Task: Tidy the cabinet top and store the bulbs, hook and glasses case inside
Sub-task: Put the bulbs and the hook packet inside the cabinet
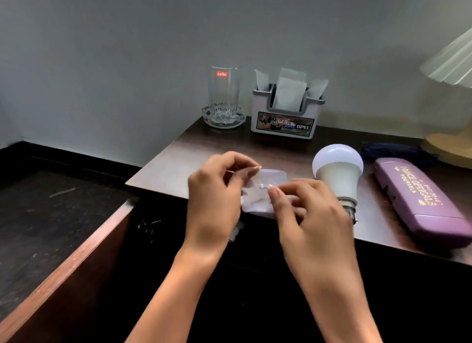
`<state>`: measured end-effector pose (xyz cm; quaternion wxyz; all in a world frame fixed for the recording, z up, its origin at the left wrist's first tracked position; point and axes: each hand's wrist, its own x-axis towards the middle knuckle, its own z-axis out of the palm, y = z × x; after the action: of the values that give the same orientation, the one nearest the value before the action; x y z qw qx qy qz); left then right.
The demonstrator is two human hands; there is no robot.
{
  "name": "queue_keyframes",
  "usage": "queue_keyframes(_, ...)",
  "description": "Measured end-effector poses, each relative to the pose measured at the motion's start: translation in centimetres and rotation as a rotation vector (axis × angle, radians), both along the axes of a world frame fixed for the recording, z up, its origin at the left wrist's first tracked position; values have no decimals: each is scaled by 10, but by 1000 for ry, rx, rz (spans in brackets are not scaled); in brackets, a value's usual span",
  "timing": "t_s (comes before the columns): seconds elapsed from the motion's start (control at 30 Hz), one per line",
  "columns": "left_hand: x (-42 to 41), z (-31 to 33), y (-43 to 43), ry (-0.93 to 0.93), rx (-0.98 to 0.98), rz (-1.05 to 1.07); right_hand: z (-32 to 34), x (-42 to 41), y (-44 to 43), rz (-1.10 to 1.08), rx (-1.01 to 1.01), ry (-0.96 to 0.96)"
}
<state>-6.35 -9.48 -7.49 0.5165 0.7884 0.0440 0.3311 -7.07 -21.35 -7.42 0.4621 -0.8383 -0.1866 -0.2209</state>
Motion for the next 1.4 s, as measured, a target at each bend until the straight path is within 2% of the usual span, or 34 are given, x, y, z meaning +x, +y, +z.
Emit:
queue_keyframes(0.17, -58, -44, -13, -151, -68, 79, -37, -52, -16, 37, 314, 26)
queue_keyframes(0.23, -63, -67, -21, -120, -144, 85, -58, -59, -21, 15, 325, 81)
queue_keyframes(0.33, -51, -105, -29, 28, -232, 138, -94, -47, -25, -41, 253, 205)
queue_keyframes(0.47, -26, -135, -33, 163, -48, 118, -129, -10, -23, -117, 218, 365)
queue_keyframes(0.6, -3, -147, -39, 192, 203, -1, -139, 25, -19, -205, 71, 355)
queue_keyframes(0.73, 14, -151, -39, 221, 459, -22, -141, 43, -14, -204, -31, 342)
queue_keyframes(0.87, 20, -152, -42, 362, 644, -81, -147, 53, -9, -212, -99, 335)
queue_keyframes(0.97, 16, -154, -40, 430, 601, -53, -152, 57, -6, -217, -166, 366)
queue_keyframes(1.03, 17, -153, -40, 508, 653, -57, -154, 58, -7, -218, -191, 391)
queue_keyframes(1.13, 19, -156, -44, 443, 754, -50, -149, 57, -6, -203, -203, 447)
queue_keyframes(1.23, 13, -153, -38, 419, 741, -36, -135, 45, -5, -197, -205, 424)
queue_keyframes(1.27, 9, -151, -36, 346, 728, -11, -128, 36, -7, -214, -180, 406)
queue_keyframes(1.33, -4, -148, -33, 151, 577, 65, -111, 9, -14, -267, -104, 260)
queue_keyframes(1.4, -21, -138, -35, -18, 360, 200, -80, -27, -22, -278, -29, 34)
